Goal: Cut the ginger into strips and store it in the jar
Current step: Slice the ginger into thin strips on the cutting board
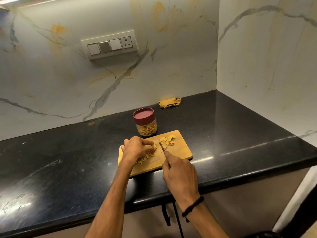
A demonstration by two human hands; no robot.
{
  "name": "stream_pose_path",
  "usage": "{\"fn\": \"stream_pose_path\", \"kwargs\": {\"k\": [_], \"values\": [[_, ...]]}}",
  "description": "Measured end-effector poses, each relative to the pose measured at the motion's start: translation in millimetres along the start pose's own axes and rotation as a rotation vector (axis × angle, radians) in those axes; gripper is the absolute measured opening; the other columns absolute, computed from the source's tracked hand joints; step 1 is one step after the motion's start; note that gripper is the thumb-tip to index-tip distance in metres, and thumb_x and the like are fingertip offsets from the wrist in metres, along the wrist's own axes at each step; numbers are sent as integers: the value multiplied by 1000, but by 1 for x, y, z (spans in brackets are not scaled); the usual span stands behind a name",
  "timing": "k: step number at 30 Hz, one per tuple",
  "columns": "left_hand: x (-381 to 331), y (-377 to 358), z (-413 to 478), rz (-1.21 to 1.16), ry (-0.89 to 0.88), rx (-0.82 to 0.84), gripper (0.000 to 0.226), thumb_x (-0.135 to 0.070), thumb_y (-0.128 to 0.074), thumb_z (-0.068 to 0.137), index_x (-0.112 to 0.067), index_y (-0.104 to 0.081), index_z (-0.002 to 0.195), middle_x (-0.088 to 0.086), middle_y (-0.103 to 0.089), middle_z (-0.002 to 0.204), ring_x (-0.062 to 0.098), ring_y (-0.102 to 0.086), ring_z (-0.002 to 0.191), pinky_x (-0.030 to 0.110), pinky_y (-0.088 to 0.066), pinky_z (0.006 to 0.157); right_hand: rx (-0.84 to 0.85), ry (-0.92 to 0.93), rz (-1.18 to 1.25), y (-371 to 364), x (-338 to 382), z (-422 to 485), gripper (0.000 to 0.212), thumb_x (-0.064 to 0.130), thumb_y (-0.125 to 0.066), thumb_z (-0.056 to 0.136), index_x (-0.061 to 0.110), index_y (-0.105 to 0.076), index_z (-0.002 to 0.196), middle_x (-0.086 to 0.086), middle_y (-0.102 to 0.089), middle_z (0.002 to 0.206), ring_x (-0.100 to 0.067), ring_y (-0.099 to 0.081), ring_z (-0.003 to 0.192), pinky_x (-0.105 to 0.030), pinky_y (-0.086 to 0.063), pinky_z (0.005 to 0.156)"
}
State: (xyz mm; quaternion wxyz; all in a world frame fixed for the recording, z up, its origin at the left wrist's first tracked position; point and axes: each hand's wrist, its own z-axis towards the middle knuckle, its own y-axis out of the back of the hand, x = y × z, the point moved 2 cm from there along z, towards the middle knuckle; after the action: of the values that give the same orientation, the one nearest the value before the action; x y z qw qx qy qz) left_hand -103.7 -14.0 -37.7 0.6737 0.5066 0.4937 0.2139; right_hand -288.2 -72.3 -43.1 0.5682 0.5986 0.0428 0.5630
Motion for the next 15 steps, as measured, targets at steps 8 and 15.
{"fn": "stream_pose_path", "kwargs": {"k": [8,15], "values": [[2,-2,2,-43,4,3,25,-44,-76,86,-37,-76,110,-7,-66,116,18,-33,106,36,-27,82,-10,44,17,-19,7,26,42,33,-39,103,30,-43,145,2,-70,97,-7,-48,72,-17,-32,62],[3,-2,2,-60,-4,14,25,-42,-75,87,-36,-76,111,-9,-67,113,18,-34,107,35,-26,82,11,56,-3,-25,7,28,39,33,-39,104,31,-45,142,2,-68,95,-7,-44,70,-19,-34,62]]}}
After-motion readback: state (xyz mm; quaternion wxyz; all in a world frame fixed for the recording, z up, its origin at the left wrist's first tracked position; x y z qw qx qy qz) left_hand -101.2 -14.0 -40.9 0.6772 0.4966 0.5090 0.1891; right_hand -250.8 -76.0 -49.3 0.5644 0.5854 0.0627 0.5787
